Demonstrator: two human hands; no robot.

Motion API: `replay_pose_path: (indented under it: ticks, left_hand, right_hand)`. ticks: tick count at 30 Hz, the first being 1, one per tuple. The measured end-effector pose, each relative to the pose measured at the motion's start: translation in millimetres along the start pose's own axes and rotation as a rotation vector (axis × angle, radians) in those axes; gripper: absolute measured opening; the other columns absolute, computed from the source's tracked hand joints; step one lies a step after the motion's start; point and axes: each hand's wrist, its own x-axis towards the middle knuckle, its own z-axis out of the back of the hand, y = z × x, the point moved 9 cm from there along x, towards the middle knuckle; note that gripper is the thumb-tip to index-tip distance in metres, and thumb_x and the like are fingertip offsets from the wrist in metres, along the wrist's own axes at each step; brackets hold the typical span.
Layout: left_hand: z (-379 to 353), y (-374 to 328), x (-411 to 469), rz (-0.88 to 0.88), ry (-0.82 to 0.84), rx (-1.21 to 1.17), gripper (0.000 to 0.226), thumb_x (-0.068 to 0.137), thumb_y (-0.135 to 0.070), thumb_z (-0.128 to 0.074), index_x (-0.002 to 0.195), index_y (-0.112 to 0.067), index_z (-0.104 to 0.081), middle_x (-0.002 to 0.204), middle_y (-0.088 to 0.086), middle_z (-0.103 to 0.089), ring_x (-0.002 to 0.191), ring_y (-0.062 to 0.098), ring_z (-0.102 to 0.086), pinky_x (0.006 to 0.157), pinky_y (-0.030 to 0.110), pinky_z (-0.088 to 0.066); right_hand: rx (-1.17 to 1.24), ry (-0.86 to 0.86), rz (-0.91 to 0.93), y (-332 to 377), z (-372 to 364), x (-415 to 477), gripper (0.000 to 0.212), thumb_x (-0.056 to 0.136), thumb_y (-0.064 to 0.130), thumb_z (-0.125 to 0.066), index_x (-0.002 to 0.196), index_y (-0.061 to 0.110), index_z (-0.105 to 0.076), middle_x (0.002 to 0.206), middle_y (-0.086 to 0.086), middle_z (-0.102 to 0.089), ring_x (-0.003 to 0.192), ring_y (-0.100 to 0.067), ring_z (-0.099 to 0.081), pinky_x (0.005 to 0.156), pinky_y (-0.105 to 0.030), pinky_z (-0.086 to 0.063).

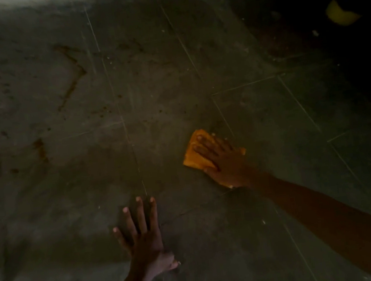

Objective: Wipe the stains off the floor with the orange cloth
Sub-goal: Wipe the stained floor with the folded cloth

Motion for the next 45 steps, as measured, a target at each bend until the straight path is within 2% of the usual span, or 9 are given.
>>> replay_pose_path:
  ticks: [7,15,22,25,28,33,38,42,45]
  left_hand:
    - [2.4,-1.5,-0.9,0.0,0.016,-0.018,0.163,0.042,-0.051,-0.088,0.14,-0.029,0.041,0.142,0.0,0.055,0.132,0.036,0.047,0.11,0.069,0.013]
    - [3.2,-1.3,-2.6,-0.057,-0.009,-0.045,0.161,0.044,-0.046,-0.088,0.142,-0.03,0.038,0.145,0.0,0.052,0.131,0.034,0.049,0.109,0.069,0.013]
    - [-3.1,-0.4,2.0,-0.084,-0.073,-0.089,0.157,0.051,-0.043,-0.088,0.14,-0.03,0.041,0.143,0.002,0.055,0.127,0.033,0.053,0.107,0.067,0.022]
    - [-2.1,1.2,3.0,-0.086,-0.098,-0.07,0.159,0.048,-0.046,-0.088,0.141,-0.03,0.039,0.144,0.001,0.053,0.129,0.034,0.051,0.107,0.067,0.021]
    - [-1.9,0.5,2.3,-0.09,-0.1,-0.038,0.161,0.042,-0.049,-0.087,0.143,-0.03,0.037,0.147,0.001,0.049,0.135,0.036,0.044,0.107,0.069,0.019]
    - [-0.1,1.6,-3.5,-0.114,-0.178,-0.03,0.154,0.048,-0.054,-0.086,0.146,-0.029,0.03,0.152,0.003,0.042,0.139,0.038,0.037,0.104,0.069,0.021]
    - [4.3,6.7,-19.6,-0.145,-0.292,-0.124,0.154,0.043,-0.05,-0.089,0.152,-0.027,0.016,0.163,0.002,0.015,0.148,0.032,0.02,0.11,0.065,0.015]
    - [-24.4,-2.7,-84.4,-0.165,-0.541,-0.271,0.104,0.077,-0.036,-0.07,0.155,-0.028,-0.001,0.162,0.004,-0.015,0.151,0.027,-0.002,0.119,0.059,-0.001]
    - [-67.4,15.0,-124.1,-0.102,-0.599,-0.571,0.062,0.084,-0.025,-0.059,0.143,-0.021,-0.042,0.146,0.007,-0.044,0.141,0.031,-0.031,0.115,0.048,-0.024]
  right_hand:
    - [0.309,-0.085,-0.717,-78.9,18.8,78.8,0.076,0.098,0.057,-0.04,0.158,0.025,-0.006,0.167,-0.009,0.0,0.151,-0.042,-0.003,0.121,-0.059,-0.005]
    - [-0.058,-0.03,0.327,50.8,-2.7,-8.8,0.071,0.093,0.062,-0.03,0.157,0.035,-0.017,0.167,-0.001,-0.01,0.152,-0.035,-0.015,0.118,-0.054,-0.016]
    - [0.514,-0.124,-0.733,-38.3,-9.5,89.0,0.095,0.08,0.077,-0.021,0.157,0.021,-0.019,0.163,-0.019,-0.015,0.148,-0.047,-0.015,0.117,-0.066,-0.011]
    - [0.361,-0.003,-0.374,73.8,0.3,106.9,0.078,0.092,0.067,-0.03,0.157,0.027,-0.016,0.166,-0.012,-0.007,0.15,-0.045,-0.005,0.119,-0.063,-0.002]
    - [0.155,-0.047,-0.039,117.8,7.0,38.8,0.073,0.088,0.068,-0.02,0.155,0.041,-0.013,0.167,0.011,-0.004,0.152,-0.034,-0.01,0.117,-0.06,-0.02]
    - [0.162,-0.056,-0.341,61.4,-22.9,-85.0,0.075,0.086,0.067,-0.019,0.156,0.039,-0.015,0.166,0.009,-0.01,0.148,-0.037,-0.023,0.113,-0.057,-0.026]
    - [0.034,0.124,-0.154,88.6,-35.2,-146.3,0.08,0.083,0.063,-0.036,0.156,0.038,-0.015,0.167,0.005,-0.006,0.143,-0.04,-0.027,0.109,-0.055,-0.033]
    - [0.087,0.104,-0.255,119.7,-25.5,-180.3,0.069,0.087,0.043,-0.056,0.15,0.03,-0.031,0.16,-0.005,-0.022,0.126,-0.042,-0.044,0.098,-0.048,-0.044]
    - [0.453,0.051,-0.323,138.9,-2.8,-196.4,0.043,0.095,0.038,-0.051,0.136,0.022,-0.051,0.133,-0.012,-0.058,0.112,-0.038,-0.06,0.092,-0.041,-0.049]
